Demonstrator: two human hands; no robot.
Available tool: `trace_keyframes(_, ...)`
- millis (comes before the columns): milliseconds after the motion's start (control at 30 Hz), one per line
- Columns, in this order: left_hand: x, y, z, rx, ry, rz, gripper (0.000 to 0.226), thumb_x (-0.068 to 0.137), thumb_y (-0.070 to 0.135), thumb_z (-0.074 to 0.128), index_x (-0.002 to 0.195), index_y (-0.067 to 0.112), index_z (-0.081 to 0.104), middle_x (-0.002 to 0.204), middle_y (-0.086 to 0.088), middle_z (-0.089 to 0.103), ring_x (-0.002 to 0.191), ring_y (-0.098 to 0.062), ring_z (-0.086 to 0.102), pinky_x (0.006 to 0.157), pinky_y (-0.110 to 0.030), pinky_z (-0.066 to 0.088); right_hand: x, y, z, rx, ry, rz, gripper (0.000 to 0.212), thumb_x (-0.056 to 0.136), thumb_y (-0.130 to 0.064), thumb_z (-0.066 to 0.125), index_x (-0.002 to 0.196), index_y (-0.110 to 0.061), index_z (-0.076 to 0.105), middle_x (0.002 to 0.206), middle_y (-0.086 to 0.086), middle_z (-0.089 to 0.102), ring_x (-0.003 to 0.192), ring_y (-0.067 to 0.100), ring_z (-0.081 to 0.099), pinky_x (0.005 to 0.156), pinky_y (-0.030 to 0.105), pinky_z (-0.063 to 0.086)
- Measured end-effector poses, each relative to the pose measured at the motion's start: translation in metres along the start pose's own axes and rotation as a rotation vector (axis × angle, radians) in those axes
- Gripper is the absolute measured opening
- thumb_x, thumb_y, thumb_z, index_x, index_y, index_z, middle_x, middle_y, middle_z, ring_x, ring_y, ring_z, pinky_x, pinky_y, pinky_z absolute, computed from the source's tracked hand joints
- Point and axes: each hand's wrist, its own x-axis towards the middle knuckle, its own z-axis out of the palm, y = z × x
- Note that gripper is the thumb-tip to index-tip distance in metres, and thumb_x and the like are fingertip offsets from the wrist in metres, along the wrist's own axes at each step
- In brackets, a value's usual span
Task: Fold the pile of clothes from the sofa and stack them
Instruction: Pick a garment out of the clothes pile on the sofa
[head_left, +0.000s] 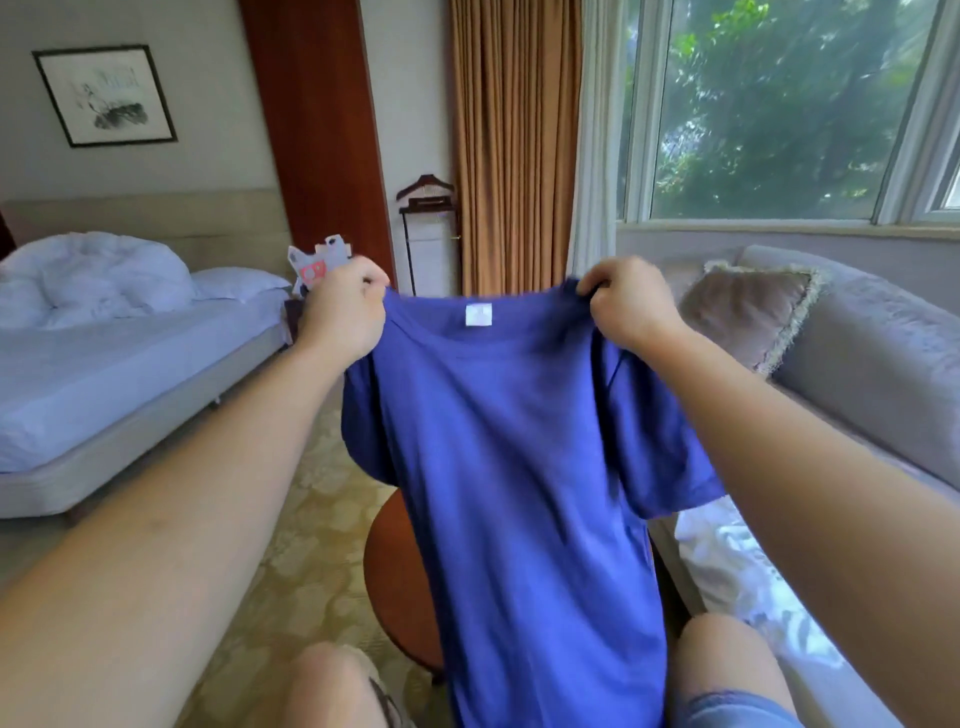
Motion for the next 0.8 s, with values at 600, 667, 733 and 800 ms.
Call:
trace_keyframes(600, -0.028, -0.017, 0.003, -0.194, 0.393, 0.105, 0.028, 0.096, 0.015, 0.040, 0.110, 0.012, 0.065, 0.105, -0.006, 0.069, 0.099, -0.027, 0.060, 0.081, -0.028, 0.040, -0.027, 0.004, 0.019, 0.174, 0.440, -0.208, 0.036, 0.077, 0.001, 0.036, 0.094, 0.000, 0.067, 0.101, 0.019, 0.058, 0.086, 0.031, 0.059, 0.078, 0.029, 0.041)
trace_keyframes(667, -0.030, -0.007, 0.000, -0.216, 0.445, 0.128, 0.029, 0.097, 0.015, 0.040, 0.112, 0.011, 0.064, 0.109, -0.004, 0.068, 0.102, -0.024, 0.058, 0.083, -0.024, 0.038, -0.027, 0.002, 0.011, 0.184, 0.512, -0.228, 0.034, 0.077, 0.001, 0.036, 0.093, -0.001, 0.066, 0.103, 0.018, 0.058, 0.089, 0.029, 0.057, 0.078, 0.031, 0.042)
trace_keyframes(733, -0.029, 0.000, -0.001, -0.228, 0.461, 0.140, 0.029, 0.098, 0.016, 0.039, 0.114, 0.012, 0.063, 0.109, -0.003, 0.067, 0.103, -0.022, 0.057, 0.083, -0.023, 0.036, -0.025, 0.004, 0.007, 0.172, 0.549, -0.218, 0.032, 0.079, 0.003, 0.037, 0.094, 0.000, 0.065, 0.104, 0.018, 0.057, 0.090, 0.027, 0.055, 0.078, 0.029, 0.039)
trace_keyframes(800, -0.025, 0.000, 0.006, -0.223, 0.436, 0.141, 0.029, 0.097, 0.018, 0.039, 0.115, 0.015, 0.062, 0.105, -0.006, 0.068, 0.102, -0.023, 0.057, 0.084, -0.026, 0.038, -0.021, 0.012, 0.010, 0.145, 0.529, -0.182, 0.031, 0.080, 0.003, 0.038, 0.094, -0.001, 0.065, 0.106, 0.018, 0.057, 0.090, 0.026, 0.053, 0.077, 0.027, 0.036)
